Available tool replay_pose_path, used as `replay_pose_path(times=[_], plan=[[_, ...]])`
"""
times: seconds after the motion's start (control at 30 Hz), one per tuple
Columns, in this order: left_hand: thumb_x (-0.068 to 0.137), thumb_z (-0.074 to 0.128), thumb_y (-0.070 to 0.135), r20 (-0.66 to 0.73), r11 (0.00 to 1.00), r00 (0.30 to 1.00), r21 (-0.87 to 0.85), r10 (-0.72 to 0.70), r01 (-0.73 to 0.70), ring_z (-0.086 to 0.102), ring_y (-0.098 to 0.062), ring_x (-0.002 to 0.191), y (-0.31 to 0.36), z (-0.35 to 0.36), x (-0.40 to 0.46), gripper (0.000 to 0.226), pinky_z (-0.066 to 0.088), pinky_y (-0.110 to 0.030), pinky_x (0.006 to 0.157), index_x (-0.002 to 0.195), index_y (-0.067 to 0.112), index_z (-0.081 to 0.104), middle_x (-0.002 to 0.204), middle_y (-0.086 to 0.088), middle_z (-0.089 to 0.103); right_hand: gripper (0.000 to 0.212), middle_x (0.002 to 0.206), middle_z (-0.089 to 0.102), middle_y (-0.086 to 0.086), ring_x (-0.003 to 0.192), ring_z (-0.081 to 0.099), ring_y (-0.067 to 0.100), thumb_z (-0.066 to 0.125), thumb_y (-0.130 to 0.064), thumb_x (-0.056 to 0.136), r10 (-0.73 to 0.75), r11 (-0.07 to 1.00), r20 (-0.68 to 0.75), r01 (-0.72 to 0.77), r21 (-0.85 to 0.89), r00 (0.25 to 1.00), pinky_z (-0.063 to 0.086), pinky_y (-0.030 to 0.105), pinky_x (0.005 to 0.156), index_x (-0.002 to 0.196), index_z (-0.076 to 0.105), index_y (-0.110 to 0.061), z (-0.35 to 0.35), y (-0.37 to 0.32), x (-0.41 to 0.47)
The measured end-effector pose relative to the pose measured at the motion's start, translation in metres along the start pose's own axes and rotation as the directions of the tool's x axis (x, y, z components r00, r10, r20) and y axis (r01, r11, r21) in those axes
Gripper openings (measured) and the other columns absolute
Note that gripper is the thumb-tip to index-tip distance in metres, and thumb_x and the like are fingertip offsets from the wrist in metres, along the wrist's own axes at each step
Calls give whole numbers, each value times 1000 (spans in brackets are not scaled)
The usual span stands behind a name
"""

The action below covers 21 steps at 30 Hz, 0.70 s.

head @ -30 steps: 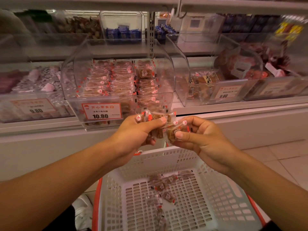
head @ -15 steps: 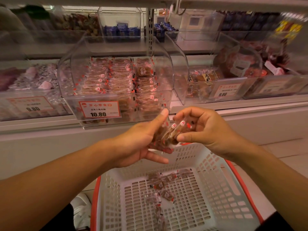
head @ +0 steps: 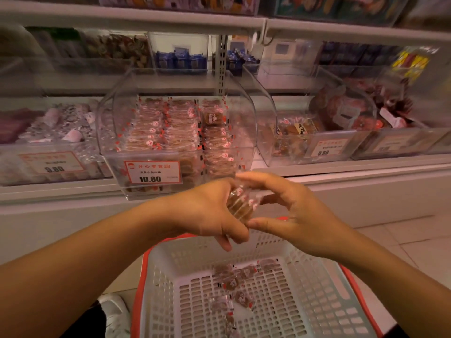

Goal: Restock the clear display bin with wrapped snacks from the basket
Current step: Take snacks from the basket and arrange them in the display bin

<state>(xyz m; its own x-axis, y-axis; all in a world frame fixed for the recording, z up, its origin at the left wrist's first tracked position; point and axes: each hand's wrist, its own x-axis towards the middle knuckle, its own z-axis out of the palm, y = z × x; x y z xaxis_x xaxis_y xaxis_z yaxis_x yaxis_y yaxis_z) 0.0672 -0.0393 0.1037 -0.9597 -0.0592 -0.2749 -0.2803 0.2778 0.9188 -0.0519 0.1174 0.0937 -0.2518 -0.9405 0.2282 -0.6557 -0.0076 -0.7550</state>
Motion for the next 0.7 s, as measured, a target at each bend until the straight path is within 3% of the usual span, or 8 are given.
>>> replay_pose_path(times=[0.1, 0.2, 0.3, 0.37, 0.43, 0.47, 0.57, 0.7], plan=[[65, 78, -4, -58, 988, 998, 150, 30, -21, 66, -13, 59, 18, -11, -5, 62, 52, -26, 48, 103, 27, 40, 90, -9, 65, 53, 109, 67, -11, 100, 63, 7, 87, -16, 72, -152, 958, 49, 160, -240, 987, 51, 26, 85, 120, 66, -19, -20, -28, 11], [60, 82, 4, -89, 970, 989, 224, 115, -93, 63, -8, 57, 37, -32, -13, 66, 48, -25, 44, 101, 28, 38, 89, -9, 68, 41, 92, 66, -10, 82, 62, 7, 86, -22, 68, -172, 885, 165, 226, -407, 971, 49, 22, 74, 105, 68, -20, -38, -57, 37], [53, 82, 24, -232, 988, 963, 92, 140, -122, 72, -15, 74, 49, -68, -21, 72, 57, -34, 53, 113, 33, 45, 99, 0, 72, 36, 86, 67, -11, 75, 62, 4, 81, -35, 68, -110, 866, 138, 163, -472, 984, 47, 16, 65, 99, 67, -24, -56, -74, 75], [60, 76, 33, -493, 983, 852, 57, 178, -173, 72, -19, 83, 45, -95, -22, 56, 58, -36, 61, 111, 33, 52, 103, 2, 70, 34, 85, 67, -9, 72, 60, 5, 78, -40, 69, -35, 846, 103, 85, -526, 994, 48, 19, 63, 97, 65, -26, -62, -72, 109], [78, 67, 29, -695, 944, 657, 318, 293, -85, 67, -19, 89, 33, -117, -19, 33, 54, -35, 69, 109, 30, 57, 102, 3, 67, 38, 88, 65, -3, 74, 59, 12, 77, -45, 71, 21, 717, 105, 59, -695, 994, 51, 32, 66, 98, 63, -22, -63, -61, 149], [84, 63, 26, -707, 871, 611, 488, 357, 55, 64, -18, 91, 24, -123, -16, 30, 51, -33, 74, 114, 27, 58, 103, 3, 66, 39, 87, 64, 0, 75, 58, 16, 77, -47, 72, 57, 619, 117, 57, -784, 992, 51, 36, 66, 96, 62, -20, -62, -54, 169], [89, 55, 26, -626, 650, 692, 700, 360, 295, 61, -28, 99, 2, -130, -6, 30, 51, -40, 84, 118, 18, 57, 111, -9, 66, 38, 82, 59, 3, 69, 56, 19, 78, -48, 76, 203, 375, 121, 37, -926, 972, 48, 34, 60, 79, 54, -18, -46, -31, 218], [92, 45, 36, -593, 624, 765, 703, 251, 341, 59, -37, 106, -6, -132, 0, 33, 50, -45, 89, 114, 15, 57, 117, -16, 65, 29, 91, 63, 4, 80, 59, 22, 80, -36, 77, 368, 382, 180, 28, -924, 912, 46, 32, 69, 88, 62, -16, -30, -13, 258]])
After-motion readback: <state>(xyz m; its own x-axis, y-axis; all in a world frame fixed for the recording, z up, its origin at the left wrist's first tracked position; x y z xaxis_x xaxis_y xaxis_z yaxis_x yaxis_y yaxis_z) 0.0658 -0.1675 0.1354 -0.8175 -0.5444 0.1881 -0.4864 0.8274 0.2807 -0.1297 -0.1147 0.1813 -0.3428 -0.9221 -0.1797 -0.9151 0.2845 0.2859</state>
